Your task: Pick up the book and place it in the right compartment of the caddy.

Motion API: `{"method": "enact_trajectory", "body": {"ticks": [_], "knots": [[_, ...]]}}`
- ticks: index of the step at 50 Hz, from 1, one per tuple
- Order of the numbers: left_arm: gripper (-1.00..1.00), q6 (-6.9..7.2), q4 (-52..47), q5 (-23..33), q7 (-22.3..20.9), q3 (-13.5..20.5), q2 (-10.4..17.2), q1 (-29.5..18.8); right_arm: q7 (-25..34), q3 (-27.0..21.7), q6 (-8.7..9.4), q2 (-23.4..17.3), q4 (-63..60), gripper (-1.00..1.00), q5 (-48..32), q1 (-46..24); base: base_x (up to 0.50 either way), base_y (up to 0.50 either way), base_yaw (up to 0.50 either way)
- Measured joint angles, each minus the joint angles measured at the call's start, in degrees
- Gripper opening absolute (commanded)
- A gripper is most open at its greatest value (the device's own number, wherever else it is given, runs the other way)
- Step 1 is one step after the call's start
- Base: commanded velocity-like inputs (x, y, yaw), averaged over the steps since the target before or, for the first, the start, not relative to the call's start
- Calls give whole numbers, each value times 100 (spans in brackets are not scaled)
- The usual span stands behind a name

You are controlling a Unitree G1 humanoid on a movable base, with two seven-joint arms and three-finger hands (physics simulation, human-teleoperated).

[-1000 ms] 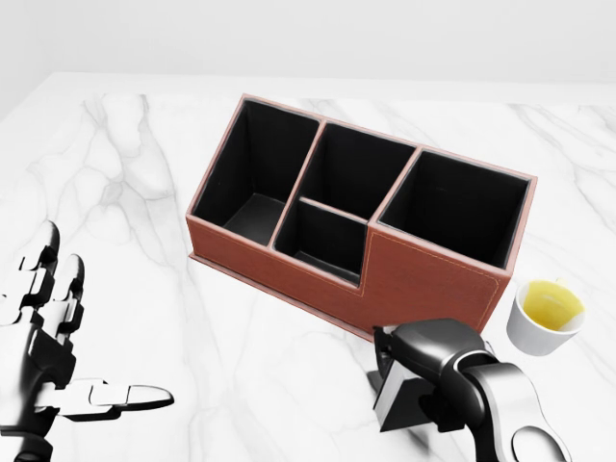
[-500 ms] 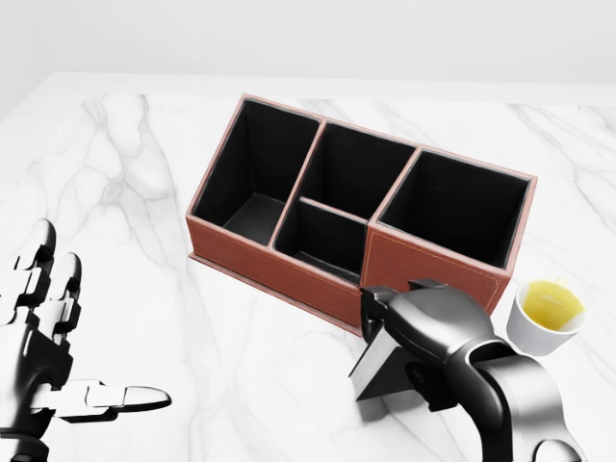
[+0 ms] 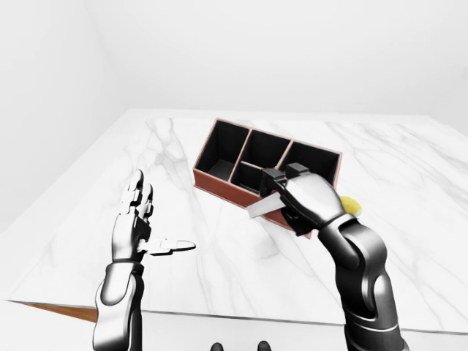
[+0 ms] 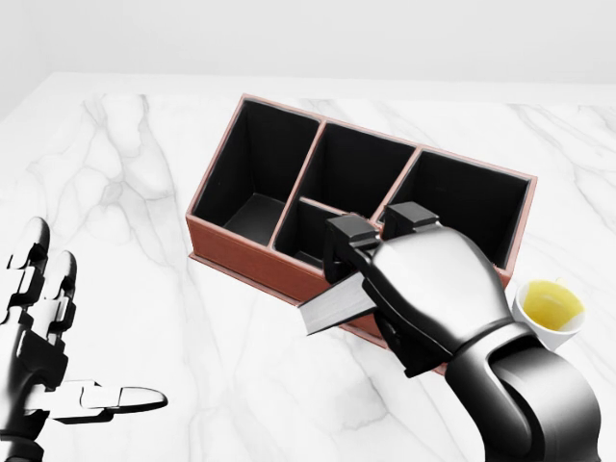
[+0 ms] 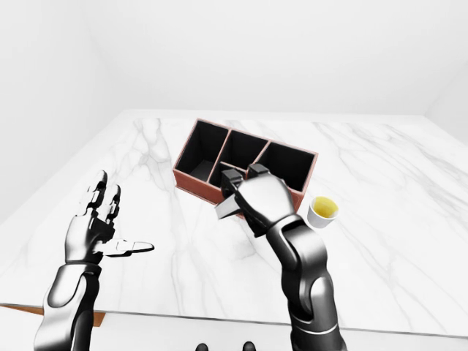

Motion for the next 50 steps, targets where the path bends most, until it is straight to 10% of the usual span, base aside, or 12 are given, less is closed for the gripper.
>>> {"method": "enact_trajectory", "body": {"ticks": [25, 50], "knots": [[100, 110, -169, 4, -13, 30, -1, -1, 0, 74, 940, 191, -1107, -100, 284, -1184, 0, 0, 0], [100, 158, -329, -21, -60, 31, -29, 60, 1, -298, 940, -463, -377, -100, 564, -3257, 0, 0, 0]]}}
